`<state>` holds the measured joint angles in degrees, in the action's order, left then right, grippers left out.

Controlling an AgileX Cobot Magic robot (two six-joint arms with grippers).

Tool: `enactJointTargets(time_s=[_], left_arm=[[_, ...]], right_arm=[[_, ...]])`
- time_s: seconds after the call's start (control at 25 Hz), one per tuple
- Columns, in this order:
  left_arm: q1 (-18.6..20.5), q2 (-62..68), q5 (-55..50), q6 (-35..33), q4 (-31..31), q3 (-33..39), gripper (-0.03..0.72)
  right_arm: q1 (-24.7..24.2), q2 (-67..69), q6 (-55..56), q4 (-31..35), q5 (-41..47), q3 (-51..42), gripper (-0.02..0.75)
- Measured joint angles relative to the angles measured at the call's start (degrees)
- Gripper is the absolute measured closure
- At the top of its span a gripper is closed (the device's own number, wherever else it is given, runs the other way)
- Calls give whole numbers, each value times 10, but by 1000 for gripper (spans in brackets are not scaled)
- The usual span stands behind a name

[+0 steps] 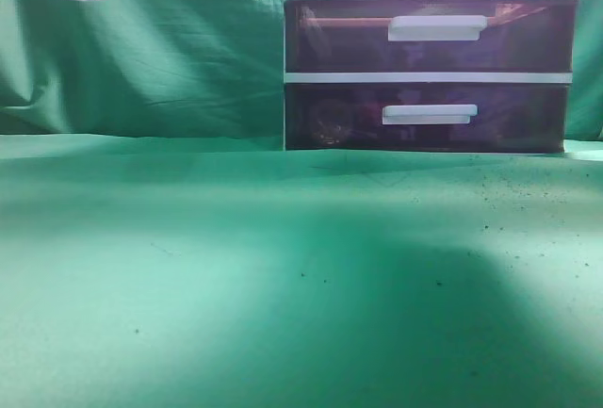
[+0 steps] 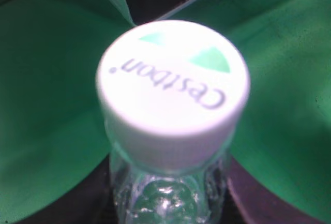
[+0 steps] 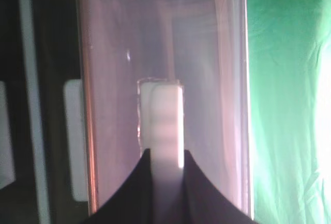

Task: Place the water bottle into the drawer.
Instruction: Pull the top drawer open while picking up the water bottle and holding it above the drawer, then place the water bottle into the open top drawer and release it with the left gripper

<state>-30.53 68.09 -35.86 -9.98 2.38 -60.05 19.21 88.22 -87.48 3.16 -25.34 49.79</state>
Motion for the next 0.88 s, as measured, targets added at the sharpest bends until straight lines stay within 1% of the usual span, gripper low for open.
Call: enactJointTargets(time_s=[0.32, 0.56, 0.6, 0.68, 0.72, 0.88], left_arm=[[0, 0, 22, 0, 0, 0, 433], [0, 1, 24, -1, 28, -43, 433], [-2, 1, 35, -1, 38, -75, 433], [-9, 1, 52, -10, 38, -117, 433], [-9, 1, 52, -10, 38, -117, 433], [-39, 22, 109, -33, 38, -211, 433]], right_arm=[[45, -86, -1, 27, -10, -104, 658], [54, -90, -29, 56, -35, -131, 658], [54, -90, -30, 58, -38, -132, 658], [54, -90, -33, 60, -38, -134, 658], [54, -90, -33, 60, -38, -134, 658], [54, -91, -34, 61, -38, -134, 658]])
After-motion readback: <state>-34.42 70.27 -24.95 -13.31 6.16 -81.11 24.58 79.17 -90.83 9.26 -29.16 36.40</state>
